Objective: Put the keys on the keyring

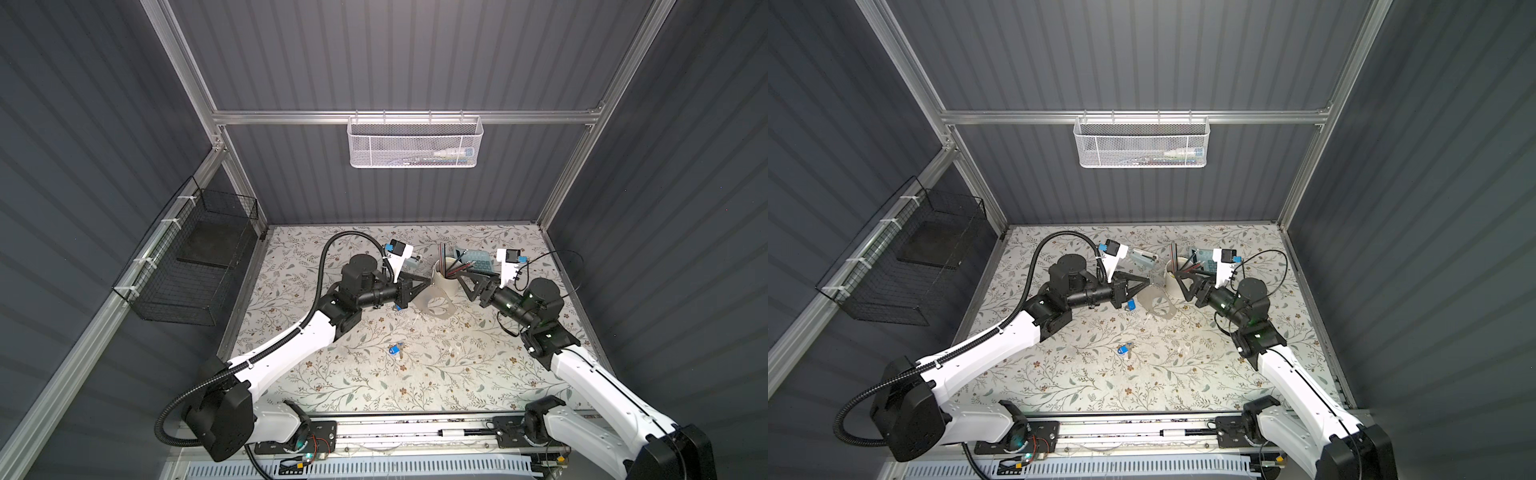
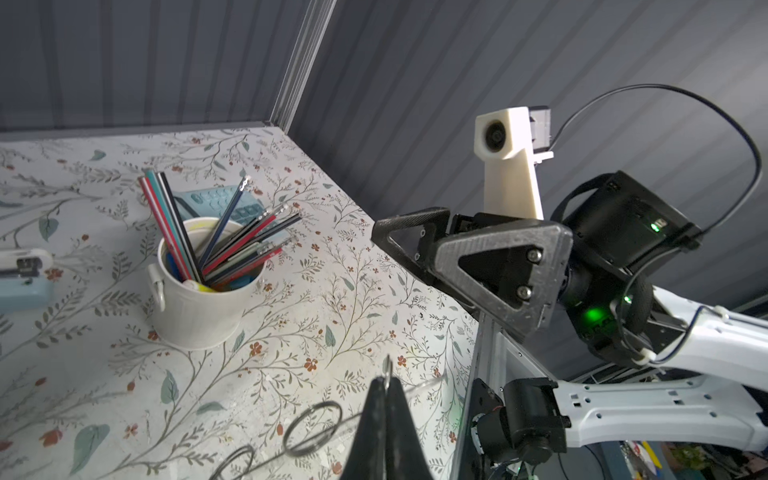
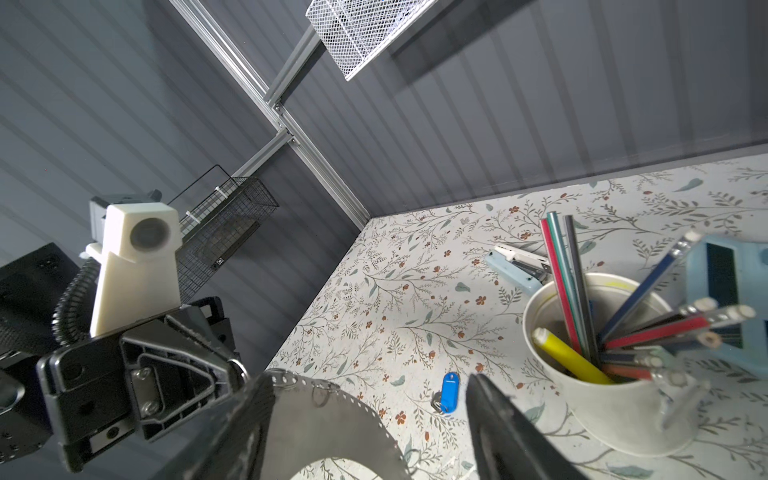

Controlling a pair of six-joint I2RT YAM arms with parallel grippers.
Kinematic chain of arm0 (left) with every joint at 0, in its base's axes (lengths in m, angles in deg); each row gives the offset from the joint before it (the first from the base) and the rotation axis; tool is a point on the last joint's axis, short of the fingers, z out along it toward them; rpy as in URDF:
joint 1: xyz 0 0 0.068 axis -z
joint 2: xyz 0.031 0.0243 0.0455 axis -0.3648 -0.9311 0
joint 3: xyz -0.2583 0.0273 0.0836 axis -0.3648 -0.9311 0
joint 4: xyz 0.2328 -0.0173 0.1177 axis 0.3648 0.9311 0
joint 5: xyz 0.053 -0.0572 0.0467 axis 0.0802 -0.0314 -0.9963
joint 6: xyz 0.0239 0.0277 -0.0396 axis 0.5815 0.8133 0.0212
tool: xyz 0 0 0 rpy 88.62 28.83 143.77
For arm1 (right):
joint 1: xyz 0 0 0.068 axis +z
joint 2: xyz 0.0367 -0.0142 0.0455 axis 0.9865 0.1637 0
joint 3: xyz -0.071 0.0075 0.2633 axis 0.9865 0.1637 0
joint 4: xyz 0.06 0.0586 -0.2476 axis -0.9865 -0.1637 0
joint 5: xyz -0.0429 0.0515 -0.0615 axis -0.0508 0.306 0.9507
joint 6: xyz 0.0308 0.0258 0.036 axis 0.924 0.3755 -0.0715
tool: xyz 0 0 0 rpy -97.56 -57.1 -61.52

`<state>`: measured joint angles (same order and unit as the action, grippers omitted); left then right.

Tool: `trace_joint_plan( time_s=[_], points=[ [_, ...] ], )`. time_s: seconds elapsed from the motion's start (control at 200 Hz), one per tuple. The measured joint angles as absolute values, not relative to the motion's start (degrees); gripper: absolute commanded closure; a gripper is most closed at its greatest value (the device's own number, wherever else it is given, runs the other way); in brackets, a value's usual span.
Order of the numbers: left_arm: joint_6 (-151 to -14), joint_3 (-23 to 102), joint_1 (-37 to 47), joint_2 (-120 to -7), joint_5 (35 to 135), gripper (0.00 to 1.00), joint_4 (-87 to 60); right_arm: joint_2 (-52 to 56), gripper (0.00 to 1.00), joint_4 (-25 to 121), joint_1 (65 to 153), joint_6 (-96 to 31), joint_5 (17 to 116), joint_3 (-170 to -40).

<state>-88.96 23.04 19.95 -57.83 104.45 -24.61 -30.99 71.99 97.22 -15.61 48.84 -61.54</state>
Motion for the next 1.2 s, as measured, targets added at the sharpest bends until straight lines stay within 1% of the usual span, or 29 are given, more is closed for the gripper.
trace_joint_plan(
  time_s=[0.15,0.39,0.745,0.926,1.201],
  points=[
    [-82.82,20.08,20.34,-55.77,106.50,1.00,-29.31,-31.10,0.23,71.88,96.78,-15.59,47.65,-61.54],
    [-74.42,19.80,22.61,-53.70,107.68,1.00,-31.92,-32.50,0.21,69.89,96.78,-15.63,45.73,-61.63],
    [-61.46,19.82,27.79,-52.60,101.78,1.00,-29.64,-34.31,0.20,65.81,96.78,-16.24,45.14,-62.79],
    [-54.60,21.00,30.64,-52.60,97.76,1.00,-25.31,-34.62,0.21,64.91,96.78,-16.29,45.16,-62.79],
    [-48.37,22.73,32.67,-52.60,94.50,1.00,-22.12,-34.88,0.20,62.90,96.76,-16.90,45.38,-62.79]
  ],
)
